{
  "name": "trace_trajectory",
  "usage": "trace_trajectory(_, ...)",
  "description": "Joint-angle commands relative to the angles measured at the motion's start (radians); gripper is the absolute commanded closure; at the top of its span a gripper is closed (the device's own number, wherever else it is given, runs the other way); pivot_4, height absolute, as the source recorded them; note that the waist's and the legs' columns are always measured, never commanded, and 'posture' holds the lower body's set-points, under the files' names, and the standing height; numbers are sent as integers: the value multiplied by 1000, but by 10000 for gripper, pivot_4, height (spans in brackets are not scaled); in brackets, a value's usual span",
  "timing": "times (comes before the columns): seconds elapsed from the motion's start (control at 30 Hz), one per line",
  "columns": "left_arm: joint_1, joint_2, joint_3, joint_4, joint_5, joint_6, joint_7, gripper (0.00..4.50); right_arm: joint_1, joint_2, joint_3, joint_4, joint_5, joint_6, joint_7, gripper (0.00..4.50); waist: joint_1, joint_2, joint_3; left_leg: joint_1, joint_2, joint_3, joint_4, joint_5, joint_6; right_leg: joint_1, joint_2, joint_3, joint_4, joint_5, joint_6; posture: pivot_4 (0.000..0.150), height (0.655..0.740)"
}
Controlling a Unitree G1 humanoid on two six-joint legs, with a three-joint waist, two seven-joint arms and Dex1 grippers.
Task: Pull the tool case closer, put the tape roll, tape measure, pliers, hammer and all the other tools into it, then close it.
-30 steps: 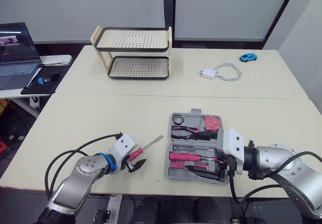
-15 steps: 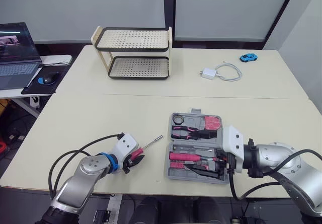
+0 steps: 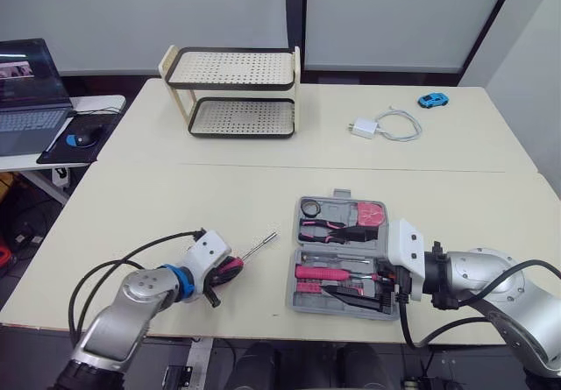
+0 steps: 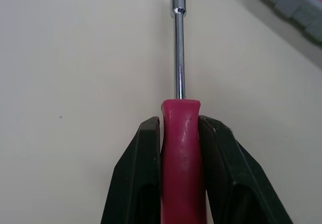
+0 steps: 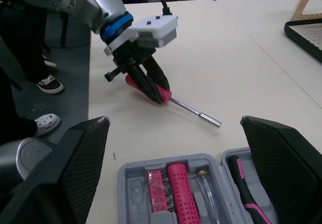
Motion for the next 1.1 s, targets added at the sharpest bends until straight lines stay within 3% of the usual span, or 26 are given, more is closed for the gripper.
trace_trajectory(0.03, -50, 70, 89, -69, -112, 29, -118, 37798, 9, -25, -45, -25, 19, -20, 22, 0, 0, 0, 0, 0, 0, 0, 0, 0, 0, 0, 0, 0, 0, 0, 0, 1500, 7400)
trace_trajectory(0.27, -143, 219, 84, -127, -222, 88, -303, 37798, 33, -50, -74, -28, 18, -30, 47, 0, -1, 0, 0, 0, 0, 0, 0, 0, 0, 1, 0, 0, 0, 0, 0, 1500, 7400)
trace_trajectory(0.4, -223, 228, 0, -207, -234, 109, -339, 37798, 79, -87, -117, -48, 27, -30, 68, 0, 2, 0, 0, -1, 0, 0, 0, 0, 0, 1, 0, 0, 0, 0, 0, 1500, 7400)
trace_trajectory(0.63, -328, 110, -229, -326, -188, 154, -279, 37798, 173, -148, -221, -99, 61, 1, 72, 0, 0, 0, 1, -1, 0, 1, 0, 0, 0, 2, 0, 0, -1, 0, 0, 1500, 7400)
trace_trajectory(0.87, -375, -43, -479, -259, -22, 115, -184, 37798, 324, -228, -324, -175, 52, 34, 85, 0, 1, 0, 1, -1, 0, 2, 1, 0, 1, 3, 1, 0, 0, 0, 0, 1500, 7400)
trace_trajectory(1.1, -395, -123, -614, -133, 121, 28, -148, 37798, 387, -227, -400, -229, 85, 71, 66, 0, 3, 0, 1, 0, 0, 1, 1, 0, 1, 4, 1, 0, 0, 0, 0, 1500, 7400)
